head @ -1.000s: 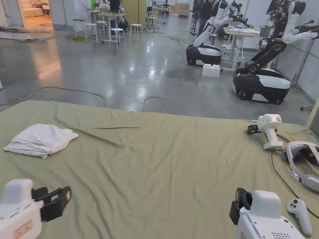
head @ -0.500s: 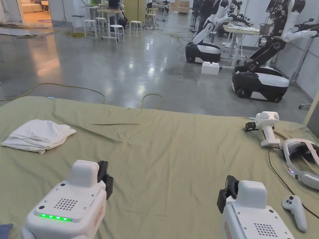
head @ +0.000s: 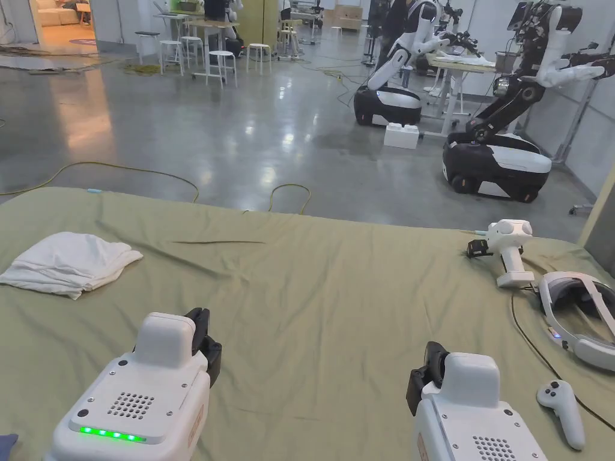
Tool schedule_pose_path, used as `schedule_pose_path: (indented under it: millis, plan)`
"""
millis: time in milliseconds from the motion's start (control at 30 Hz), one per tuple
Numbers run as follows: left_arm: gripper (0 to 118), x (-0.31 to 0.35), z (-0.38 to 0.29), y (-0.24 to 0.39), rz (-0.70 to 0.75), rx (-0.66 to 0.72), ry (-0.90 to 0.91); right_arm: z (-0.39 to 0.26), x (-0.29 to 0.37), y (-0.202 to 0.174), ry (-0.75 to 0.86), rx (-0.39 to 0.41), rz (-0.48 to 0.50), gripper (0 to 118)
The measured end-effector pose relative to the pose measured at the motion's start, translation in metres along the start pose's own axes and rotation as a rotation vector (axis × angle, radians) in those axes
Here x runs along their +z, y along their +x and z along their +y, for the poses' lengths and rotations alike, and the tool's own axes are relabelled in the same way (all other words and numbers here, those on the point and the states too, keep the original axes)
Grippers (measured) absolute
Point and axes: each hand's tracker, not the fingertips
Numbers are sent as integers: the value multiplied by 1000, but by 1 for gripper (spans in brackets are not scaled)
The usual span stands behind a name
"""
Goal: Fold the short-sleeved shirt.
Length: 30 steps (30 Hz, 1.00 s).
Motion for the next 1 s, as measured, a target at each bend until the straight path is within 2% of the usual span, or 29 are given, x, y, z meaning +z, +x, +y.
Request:
schedule_pose_path:
  millis: [67,167,267,300,333,367,433,500,533,700,900,1000]
  plan:
    - [6,3,1,-1,5,-5,7,0,2,-1,8,8,-12,3]
    - [14,4,2,-2,25,-21,14,-1,3,-1,11,18,-4,18]
    - [47,4,3,-5,31,-2,7,0,2,1,0,5,10,61]
    - [66,4,3,-7,31,15,4,0,1,2,-3,-1,14,70]
    - [72,3,3,-9,28,37,1,0,1,2,-1,-3,15,71]
    - [73,3,3,-11,24,56,3,0,1,1,-1,-4,6,76]
    - [76,4,3,-14,19,84,5,0,0,1,-5,-5,-13,97]
    - [86,3,3,-15,18,97,3,0,-1,3,-3,-20,-18,110]
    - [89,3,3,-17,14,103,2,1,-1,4,-3,-27,-20,110]
    - [89,2,5,-23,-3,149,-11,3,-1,4,3,-6,-62,110]
    - [89,1,4,-26,25,166,-19,7,0,9,13,-23,8,110]
    - [89,2,3,-24,31,141,-7,8,1,7,49,0,27,110]
